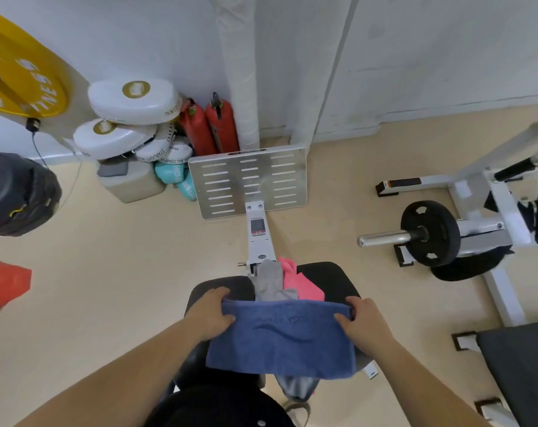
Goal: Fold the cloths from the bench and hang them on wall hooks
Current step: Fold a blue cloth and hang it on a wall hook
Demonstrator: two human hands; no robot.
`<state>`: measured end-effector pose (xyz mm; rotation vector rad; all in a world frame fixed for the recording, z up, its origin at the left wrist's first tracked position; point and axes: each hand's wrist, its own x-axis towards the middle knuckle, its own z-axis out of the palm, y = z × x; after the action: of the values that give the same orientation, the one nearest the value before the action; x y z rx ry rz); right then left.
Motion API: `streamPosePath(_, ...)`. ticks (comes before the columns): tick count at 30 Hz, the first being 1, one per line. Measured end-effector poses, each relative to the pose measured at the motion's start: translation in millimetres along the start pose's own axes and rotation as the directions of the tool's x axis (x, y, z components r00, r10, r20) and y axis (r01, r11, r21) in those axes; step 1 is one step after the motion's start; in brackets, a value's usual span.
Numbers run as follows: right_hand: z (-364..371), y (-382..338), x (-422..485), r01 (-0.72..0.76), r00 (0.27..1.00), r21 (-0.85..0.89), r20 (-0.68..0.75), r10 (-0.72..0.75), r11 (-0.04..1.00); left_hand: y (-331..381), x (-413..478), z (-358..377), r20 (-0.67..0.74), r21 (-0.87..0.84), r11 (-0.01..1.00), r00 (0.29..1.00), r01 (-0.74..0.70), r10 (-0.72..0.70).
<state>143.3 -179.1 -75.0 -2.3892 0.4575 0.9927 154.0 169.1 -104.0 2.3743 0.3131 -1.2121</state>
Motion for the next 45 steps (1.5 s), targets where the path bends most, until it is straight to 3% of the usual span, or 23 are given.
streamPosePath(3, -2, -3, 3, 0.015, 0.999, -0.053, 0.047, -0.013, 0.998, 7, 7, -2, 0.092, 0.005, 0.999, 0.995, 0.04, -0.041)
streamPosePath(6, -4, -3, -1, 0.015, 1.0, 0.008, 0.013, -0.015, 1.0, 16, 3, -9, 0.12, -0.034, 0.993, 0.987, 0.114, -0.109)
streamPosePath(9, -4, -2, -17, 0.031, 0.999, 0.155, -0.012, -0.029, 0.987, 20, -8, -14, 0.057, -0.252, 0.96, 0.992, 0.126, -0.115)
streamPosePath(13, -1, 3, -49, 0.031, 1.0, 0.415, -0.014, -0.028, 0.909, 9, -42, -22, -0.037, -0.532, 0.846, 0.999, -0.023, 0.004)
streamPosePath(15, 4, 0, -62, 0.049, 0.999, 0.498, -0.035, -0.036, 0.866, 2, -60, -25, -0.1, -0.573, 0.815, 0.994, -0.085, 0.033)
streamPosePath(20, 25, -15, -72, 0.072, 0.997, 0.568, -0.024, -0.07, 0.82, 2, -97, -38, -0.293, -0.515, 0.843, 0.956, -0.156, -0.003)
streamPosePath(24, 40, -20, -72, -0.017, 0.998, 0.588, 0.059, -0.022, 0.808, 36, -112, -25, -0.364, -0.375, 0.898, 0.927, -0.231, 0.086)
streamPosePath(27, 42, -18, -78, -0.073, 0.988, 0.616, 0.15, -0.026, 0.784, 74, -109, 4, -0.35, -0.203, 0.947, 0.921, -0.25, 0.168)
streamPosePath(31, 35, -17, -87, -0.074, 0.987, 0.662, 0.154, -0.04, 0.746, 119, -96, 47, -0.28, -0.144, 0.942, 0.925, -0.305, 0.256)
streamPosePath(36, 36, -11, -85, -0.089, 0.982, 0.691, 0.18, -0.052, 0.717, 131, -75, 76, -0.049, -0.064, 0.944, 0.946, -0.324, 0.321)
streamPosePath(38, 35, -12, -83, -0.089, 0.984, 0.663, 0.173, -0.036, 0.744, 123, -72, 71, -0.05, -0.125, 0.947, 0.955, -0.297, 0.292)
streamPosePath(42, 36, -22, -74, -0.016, 0.999, 0.643, 0.041, -0.013, 0.765, 89, -68, 52, -0.31, -0.148, 0.972, 0.942, -0.18, 0.127)
streamPosePath(45, 48, -31, -67, 0.144, 0.99, 0.403, -0.061, -0.13, 0.904, 71, -60, 46, -0.171, -0.244, 0.97, 0.985, -0.015, -0.028)
